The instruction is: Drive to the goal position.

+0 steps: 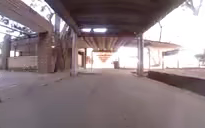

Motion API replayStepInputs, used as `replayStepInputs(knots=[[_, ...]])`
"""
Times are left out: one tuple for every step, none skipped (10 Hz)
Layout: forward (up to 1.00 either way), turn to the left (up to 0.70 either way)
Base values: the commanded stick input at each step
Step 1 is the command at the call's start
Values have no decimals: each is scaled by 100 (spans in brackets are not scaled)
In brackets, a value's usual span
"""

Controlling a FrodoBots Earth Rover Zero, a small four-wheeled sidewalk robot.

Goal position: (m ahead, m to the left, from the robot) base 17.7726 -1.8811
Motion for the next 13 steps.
replayStepInputs(knots=[[70,0],[70,0],[70,0],[70,0],[70,0],[70,0],[70,0],[70,0],[70,0],[70,0],[70,-7],[70,-15],[70,-35]])
